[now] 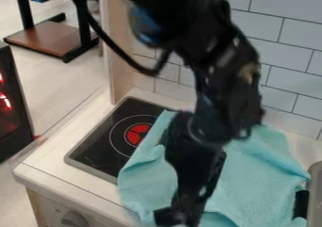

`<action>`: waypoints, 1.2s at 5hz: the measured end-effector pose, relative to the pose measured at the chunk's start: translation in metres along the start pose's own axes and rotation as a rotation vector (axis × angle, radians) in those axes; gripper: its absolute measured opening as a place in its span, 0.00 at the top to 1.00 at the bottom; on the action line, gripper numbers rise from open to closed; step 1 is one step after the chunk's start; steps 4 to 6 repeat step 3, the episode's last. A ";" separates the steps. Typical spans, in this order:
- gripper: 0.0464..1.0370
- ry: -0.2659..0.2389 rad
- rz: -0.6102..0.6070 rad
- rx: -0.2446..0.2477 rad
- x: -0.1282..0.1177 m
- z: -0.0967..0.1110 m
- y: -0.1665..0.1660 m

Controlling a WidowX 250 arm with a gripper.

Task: Robot unfolded from center to bottom right

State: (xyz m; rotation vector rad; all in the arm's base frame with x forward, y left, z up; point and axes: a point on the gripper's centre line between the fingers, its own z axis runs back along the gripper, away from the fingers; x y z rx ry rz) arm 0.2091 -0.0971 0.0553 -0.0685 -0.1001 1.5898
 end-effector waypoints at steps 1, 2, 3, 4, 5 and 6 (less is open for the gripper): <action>0.04 0.031 0.005 -0.028 0.000 0.017 -0.006; 0.04 0.048 -0.001 -0.053 -0.003 0.027 -0.017; 0.04 0.046 -0.002 -0.051 -0.003 0.027 -0.016; 0.04 0.046 -0.002 -0.051 -0.003 0.027 -0.016; 0.04 0.046 -0.002 -0.051 -0.003 0.027 -0.016; 0.04 0.046 -0.002 -0.051 -0.003 0.027 -0.016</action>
